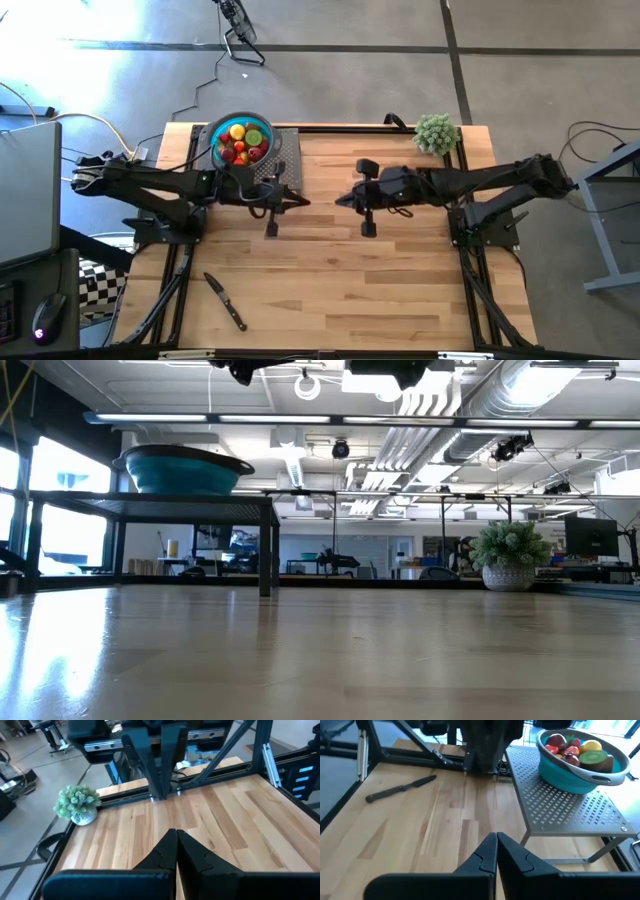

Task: Pick & Place Fruit
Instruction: Put the black knife on the shelf

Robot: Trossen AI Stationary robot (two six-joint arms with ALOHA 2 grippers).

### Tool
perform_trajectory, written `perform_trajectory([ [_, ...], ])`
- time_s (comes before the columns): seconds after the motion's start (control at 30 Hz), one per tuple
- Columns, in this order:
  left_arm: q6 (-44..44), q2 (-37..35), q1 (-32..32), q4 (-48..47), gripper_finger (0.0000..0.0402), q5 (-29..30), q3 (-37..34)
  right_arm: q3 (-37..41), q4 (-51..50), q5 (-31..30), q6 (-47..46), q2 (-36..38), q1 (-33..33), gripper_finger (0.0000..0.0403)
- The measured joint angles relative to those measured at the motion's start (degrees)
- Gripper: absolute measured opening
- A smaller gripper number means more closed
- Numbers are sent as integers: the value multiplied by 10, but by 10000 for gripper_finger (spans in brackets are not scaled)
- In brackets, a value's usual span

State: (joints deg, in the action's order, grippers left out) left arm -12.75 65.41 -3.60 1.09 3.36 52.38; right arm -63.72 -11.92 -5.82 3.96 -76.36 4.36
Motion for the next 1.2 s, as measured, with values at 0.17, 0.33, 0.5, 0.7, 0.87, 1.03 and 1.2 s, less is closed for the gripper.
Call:
perform_trajectory([
  [0.17, 1, 0, -2, 1, 0, -1, 0, 0, 23, -4, -26, 0, -3, 2],
  [0.33, 14, 0, -1, 19, 0, -3, 0, -1, 82, 5, -25, 0, -3, 2],
  [0.5, 39, 0, -1, 16, 0, 14, 0, -1, 77, 13, -26, 0, -2, 2],
  [0.7, 88, 0, -1, 3, 0, 61, 0, -1, 63, 1, -29, 0, 9, 2],
  [0.87, 132, 0, -1, -28, 0, 62, 0, -1, 46, 0, -29, 0, 23, 2],
  [1.03, 116, -11, -1, -44, 0, 61, 0, -1, 23, -2, -28, 1, 29, 2],
  [1.2, 48, -29, -1, -61, 0, 62, 1, -1, -7, -51, -25, 14, 28, 2],
])
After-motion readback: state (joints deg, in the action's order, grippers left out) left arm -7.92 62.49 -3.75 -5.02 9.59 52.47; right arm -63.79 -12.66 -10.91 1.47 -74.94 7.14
